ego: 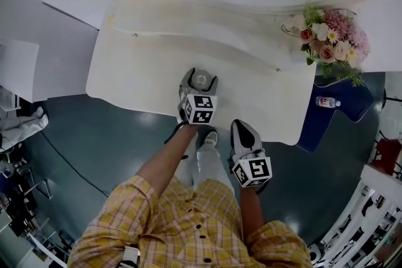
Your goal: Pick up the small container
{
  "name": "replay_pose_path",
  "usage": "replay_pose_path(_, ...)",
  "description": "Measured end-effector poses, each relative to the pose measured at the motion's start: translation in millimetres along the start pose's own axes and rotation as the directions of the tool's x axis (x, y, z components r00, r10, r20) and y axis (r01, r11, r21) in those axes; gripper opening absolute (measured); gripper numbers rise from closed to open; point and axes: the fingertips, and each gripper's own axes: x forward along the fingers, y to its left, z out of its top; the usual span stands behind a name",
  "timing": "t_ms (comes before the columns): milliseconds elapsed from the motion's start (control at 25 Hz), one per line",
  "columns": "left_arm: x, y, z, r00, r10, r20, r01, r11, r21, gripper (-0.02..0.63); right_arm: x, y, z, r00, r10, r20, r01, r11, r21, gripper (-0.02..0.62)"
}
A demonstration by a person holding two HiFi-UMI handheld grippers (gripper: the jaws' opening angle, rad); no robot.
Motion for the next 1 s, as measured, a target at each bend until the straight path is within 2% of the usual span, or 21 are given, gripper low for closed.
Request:
replay_pose_path(360, 0, 1, -1, 1.0, 0.003, -0.017, -0.003, 1.0, 0.005, 0.347, -2, 1, 0, 1.0, 0.015, -0.003, -0.015, 1.0, -0.01, -0.006)
replay_pose_path(480, 0, 2, 0, 1.0, 0.001, -0.025, -0.001, 1.0, -0.014, 0.347, -4, 1, 1, 1.0, 0.013, -0.005, -0.013, 1.0, -0.016, -0.006)
replay_pose_path(1000, -31, 2, 22, 1.0, -0.019, 0.018, 0.02, 0.998, -0.067, 0.347, -4, 4, 21, 1.0, 0.014, 0.026, -0.013, 0.999, -0.039, -0.006)
